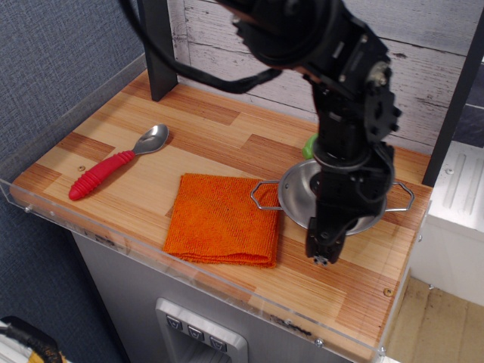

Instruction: Move the bowl to between the spoon and green and yellow object

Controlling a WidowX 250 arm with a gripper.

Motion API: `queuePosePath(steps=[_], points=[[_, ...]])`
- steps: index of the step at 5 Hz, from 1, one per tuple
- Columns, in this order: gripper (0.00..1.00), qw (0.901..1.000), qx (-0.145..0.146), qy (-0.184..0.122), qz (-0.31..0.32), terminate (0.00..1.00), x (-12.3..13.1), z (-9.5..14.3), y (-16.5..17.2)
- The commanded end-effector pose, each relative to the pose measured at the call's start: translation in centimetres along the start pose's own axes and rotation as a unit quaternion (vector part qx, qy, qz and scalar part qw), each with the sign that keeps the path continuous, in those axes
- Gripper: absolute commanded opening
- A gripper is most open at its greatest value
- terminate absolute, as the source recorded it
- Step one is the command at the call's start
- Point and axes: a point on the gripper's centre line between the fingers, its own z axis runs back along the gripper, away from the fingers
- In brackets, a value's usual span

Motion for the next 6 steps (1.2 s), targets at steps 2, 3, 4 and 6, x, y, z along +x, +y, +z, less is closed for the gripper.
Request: queuePosePath(steps=[2, 3, 4, 6], points=[[0.00, 0.9993, 0.031, 0.010, -0.014, 0.00, 1.6, 1.9, -1.0], [0.00, 0.9990, 0.043, -0.003, -0.013, 0.00, 1.8, 2.3, -0.9], [0.00, 0.9962, 0.085, -0.019, 0.007, 0.00, 1.4, 4.6, -0.4], [0.00, 0.9800, 0.193, -0.047, 0.000, 0.00, 2.7, 13.6, 2.3]])
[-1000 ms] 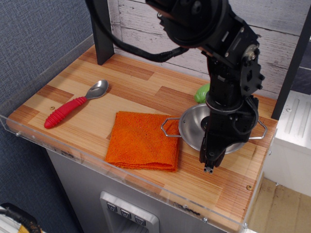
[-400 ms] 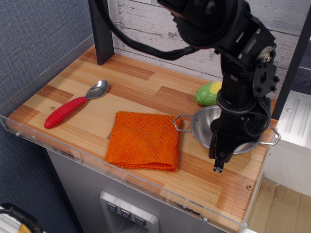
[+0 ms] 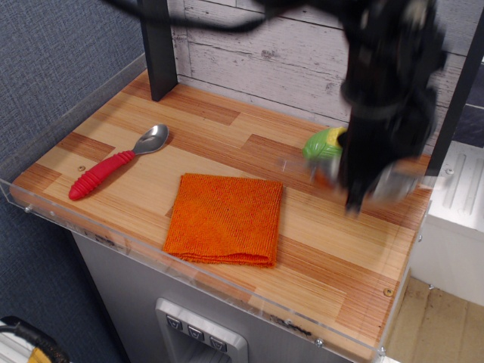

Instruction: Move the bowl to between the spoon and green and yellow object

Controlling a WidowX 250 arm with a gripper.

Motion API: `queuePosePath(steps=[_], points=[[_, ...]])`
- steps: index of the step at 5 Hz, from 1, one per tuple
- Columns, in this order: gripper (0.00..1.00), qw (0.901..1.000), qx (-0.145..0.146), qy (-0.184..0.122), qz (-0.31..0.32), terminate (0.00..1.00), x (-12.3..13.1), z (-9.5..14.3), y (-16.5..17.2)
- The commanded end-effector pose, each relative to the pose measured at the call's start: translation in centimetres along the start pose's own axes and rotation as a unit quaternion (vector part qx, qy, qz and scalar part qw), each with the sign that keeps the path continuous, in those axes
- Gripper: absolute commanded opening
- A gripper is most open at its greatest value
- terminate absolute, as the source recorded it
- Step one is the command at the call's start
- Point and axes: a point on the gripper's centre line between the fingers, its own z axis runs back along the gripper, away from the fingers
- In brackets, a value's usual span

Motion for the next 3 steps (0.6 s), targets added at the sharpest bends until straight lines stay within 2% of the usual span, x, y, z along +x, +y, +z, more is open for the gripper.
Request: queuePosePath(steps=[1, 3], points=[[0.00, 0.9959, 0.088, -0.011, 0.021, 0.00, -0.2, 7.4, 2.3], [0.00, 0.9934, 0.068, 0.004, 0.092, 0.00, -7.1, 6.1, 3.1]])
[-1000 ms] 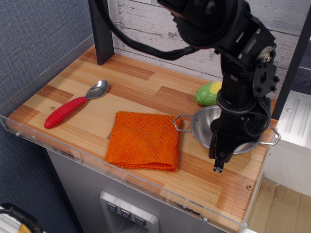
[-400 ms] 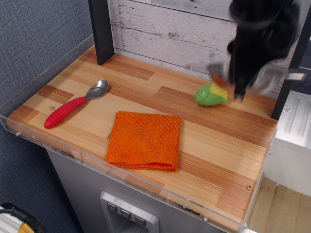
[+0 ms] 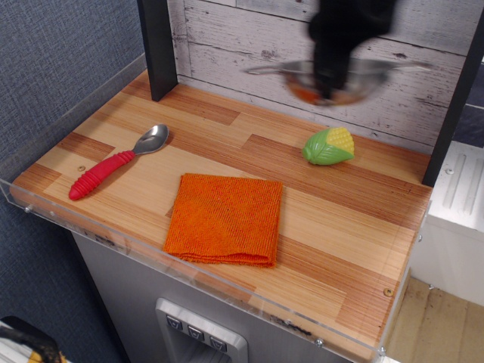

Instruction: Move the bowl to between the spoon and green and yellow object

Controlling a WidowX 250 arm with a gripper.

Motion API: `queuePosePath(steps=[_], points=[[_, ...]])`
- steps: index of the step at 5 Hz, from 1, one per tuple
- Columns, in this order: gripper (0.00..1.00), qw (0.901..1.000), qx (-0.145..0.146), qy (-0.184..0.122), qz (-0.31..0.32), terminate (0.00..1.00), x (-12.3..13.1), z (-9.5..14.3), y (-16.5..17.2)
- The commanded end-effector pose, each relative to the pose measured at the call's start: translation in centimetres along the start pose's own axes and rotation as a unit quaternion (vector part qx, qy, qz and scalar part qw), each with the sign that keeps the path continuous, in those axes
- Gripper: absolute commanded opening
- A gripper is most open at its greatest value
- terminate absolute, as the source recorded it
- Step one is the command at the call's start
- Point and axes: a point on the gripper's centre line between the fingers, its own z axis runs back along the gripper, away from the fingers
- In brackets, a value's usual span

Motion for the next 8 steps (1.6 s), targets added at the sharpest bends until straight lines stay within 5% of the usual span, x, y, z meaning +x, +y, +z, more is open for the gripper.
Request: queuePosePath(steps=[1, 5, 8], points=[[0.00, 0.9991, 0.003, 0.005, 0.042, 0.00, -4.8, 0.0, -0.5], [0.00, 0.9951, -0.031, 0.002, 0.094, 0.00, -10.3, -4.6, 1.3], [0.00, 0.9913, -0.063, 0.016, 0.114, 0.00, -10.7, -9.1, 0.8]])
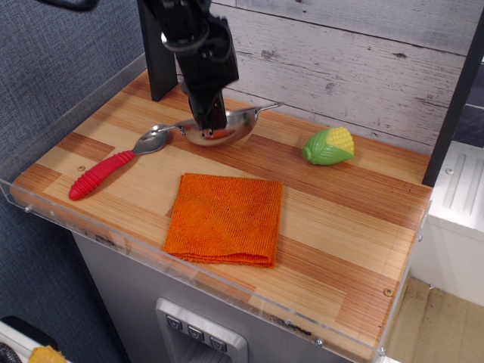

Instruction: Move the bowl to between the spoon and green and yellow object

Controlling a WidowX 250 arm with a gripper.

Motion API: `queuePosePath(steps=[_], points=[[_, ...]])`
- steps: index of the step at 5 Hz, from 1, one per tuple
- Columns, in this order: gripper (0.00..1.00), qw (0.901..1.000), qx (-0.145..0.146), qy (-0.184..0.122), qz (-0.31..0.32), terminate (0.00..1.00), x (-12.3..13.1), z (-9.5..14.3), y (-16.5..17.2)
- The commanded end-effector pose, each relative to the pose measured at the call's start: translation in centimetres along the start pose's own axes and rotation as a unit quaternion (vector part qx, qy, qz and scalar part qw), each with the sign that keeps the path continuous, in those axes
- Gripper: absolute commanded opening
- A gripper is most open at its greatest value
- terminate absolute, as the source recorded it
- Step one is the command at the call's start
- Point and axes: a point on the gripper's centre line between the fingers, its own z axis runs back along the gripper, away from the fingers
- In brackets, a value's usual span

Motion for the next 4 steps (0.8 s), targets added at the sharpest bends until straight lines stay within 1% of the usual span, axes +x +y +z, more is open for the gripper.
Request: queuePosePath(steps=[1, 2, 4], points=[[1.00, 0.9999, 0.014, 0.007, 0.002, 0.00, 0.9, 0.8, -1.6], [1.00, 0.9998, 0.019, 0.011, 0.005, 0.00, 1.3, 1.1, -1.8], [1.00, 0.9996, 0.014, 0.023, 0.003, 0.00, 2.2, 1.0, -2.4]])
